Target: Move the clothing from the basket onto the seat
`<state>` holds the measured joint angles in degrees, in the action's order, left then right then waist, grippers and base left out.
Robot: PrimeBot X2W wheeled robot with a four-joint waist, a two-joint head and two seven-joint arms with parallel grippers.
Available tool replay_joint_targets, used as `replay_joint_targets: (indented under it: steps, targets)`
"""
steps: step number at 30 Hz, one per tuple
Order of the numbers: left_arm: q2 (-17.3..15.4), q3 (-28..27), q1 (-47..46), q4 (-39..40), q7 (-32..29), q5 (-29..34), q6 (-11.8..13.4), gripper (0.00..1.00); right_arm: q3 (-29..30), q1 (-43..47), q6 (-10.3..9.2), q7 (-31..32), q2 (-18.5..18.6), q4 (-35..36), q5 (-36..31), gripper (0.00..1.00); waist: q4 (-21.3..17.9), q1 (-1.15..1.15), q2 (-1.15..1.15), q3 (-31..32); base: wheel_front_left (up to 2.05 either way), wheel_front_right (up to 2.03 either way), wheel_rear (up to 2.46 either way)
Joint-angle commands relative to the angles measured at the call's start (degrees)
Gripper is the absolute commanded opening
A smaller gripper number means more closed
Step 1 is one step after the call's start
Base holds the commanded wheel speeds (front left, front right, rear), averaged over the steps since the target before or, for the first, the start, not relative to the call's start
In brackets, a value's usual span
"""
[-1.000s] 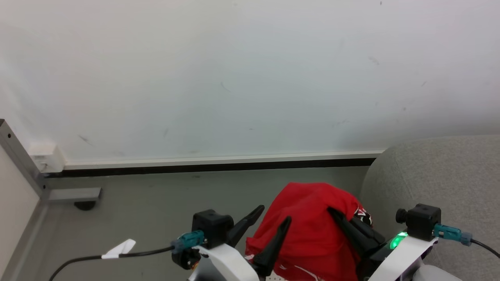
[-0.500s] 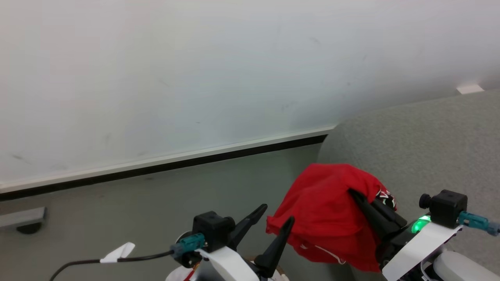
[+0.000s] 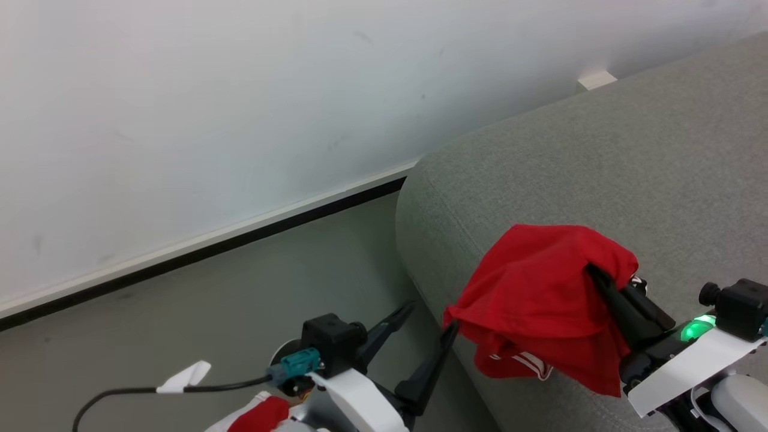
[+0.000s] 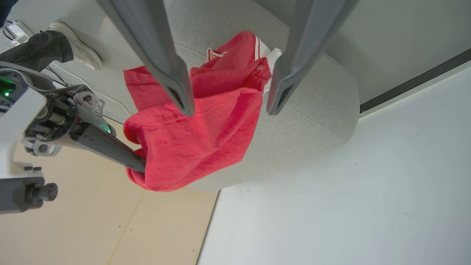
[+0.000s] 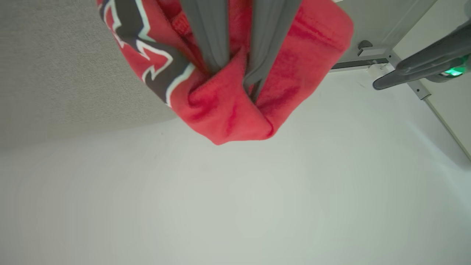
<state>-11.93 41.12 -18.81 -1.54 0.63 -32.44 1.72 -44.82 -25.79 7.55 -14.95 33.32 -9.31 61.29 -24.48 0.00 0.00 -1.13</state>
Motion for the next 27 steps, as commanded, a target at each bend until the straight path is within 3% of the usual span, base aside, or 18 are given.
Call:
replay_joint_targets:
  steps: [1,8,16,27]
  targets:
    - [-0.7,0.1,-0.51,-0.13,0.11,0.69,-0.24,1.0,1.26,0.25,-0.12,-0.19,-0.25,-0.17,-0.75,0.0,-0.79,0.0,0.0,-1.07,0.0,0.0,0.0]
    - [-2.19,0.18,-3.53,1.12,-1.15,2.18,-0.84,1.0,12.47,-2.68,-0.12,-0.19,-4.8,-3.96,-9.65,0.0,1.25,0.0,0.0,-6.69,0.0,0.0,0.0]
    - [-3.66,-0.8,-11.78,1.97,-2.86,3.52,-3.36,1.0,35.74,-13.42,-0.12,-0.18,-13.27,-8.96,-25.38,0.0,6.51,0.0,0.0,-17.71,0.0,0.0,0.0]
    - [-3.73,-1.3,-20.41,-0.01,-2.26,4.26,-6.09,1.0,57.31,-33.06,-0.12,5.91,-15.06,-20.61,-43.32,0.0,12.33,0.0,0.0,-29.48,0.0,0.0,0.0]
